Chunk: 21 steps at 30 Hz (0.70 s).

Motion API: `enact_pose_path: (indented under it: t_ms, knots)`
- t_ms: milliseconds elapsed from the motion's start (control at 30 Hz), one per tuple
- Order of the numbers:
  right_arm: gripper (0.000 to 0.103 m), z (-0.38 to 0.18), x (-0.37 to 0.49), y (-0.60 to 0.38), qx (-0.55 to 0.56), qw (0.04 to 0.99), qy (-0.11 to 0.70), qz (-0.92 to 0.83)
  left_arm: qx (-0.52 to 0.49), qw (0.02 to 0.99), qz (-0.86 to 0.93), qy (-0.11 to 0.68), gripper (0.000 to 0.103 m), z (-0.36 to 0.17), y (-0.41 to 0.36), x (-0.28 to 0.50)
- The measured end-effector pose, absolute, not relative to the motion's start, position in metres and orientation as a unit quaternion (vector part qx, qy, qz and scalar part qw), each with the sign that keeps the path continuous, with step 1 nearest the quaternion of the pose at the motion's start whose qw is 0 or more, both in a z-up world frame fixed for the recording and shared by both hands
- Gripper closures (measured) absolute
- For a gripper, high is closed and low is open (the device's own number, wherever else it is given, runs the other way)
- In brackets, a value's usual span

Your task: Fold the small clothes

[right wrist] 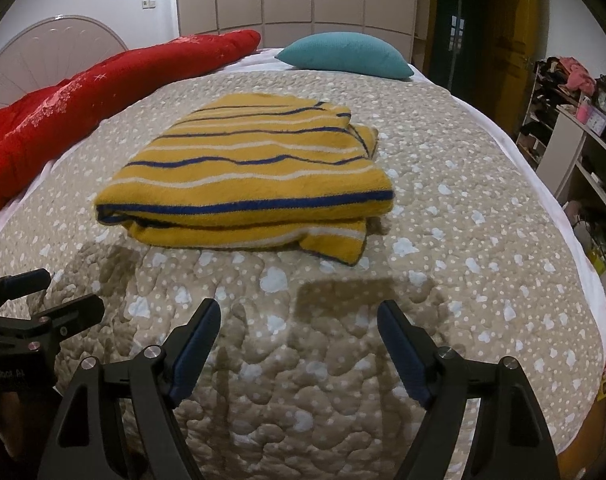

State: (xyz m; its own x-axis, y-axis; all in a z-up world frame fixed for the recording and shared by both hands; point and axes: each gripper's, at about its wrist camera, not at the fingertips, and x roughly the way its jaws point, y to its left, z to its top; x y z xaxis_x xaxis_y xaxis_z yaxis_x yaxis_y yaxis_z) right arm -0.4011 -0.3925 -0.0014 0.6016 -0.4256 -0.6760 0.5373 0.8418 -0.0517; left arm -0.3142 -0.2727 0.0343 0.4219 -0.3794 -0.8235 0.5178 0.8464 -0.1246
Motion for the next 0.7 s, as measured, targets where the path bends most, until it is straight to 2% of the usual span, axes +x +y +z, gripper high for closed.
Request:
enact_pose_path:
  t_ms: [700]
  knots:
    - [0.018,-0.0086,-0.399,-0.3925,0.076,0.889,0.363,-0.27,0.081,0.844,-0.26,0.462,0.0,0.0308,-0.2726,-0.3176]
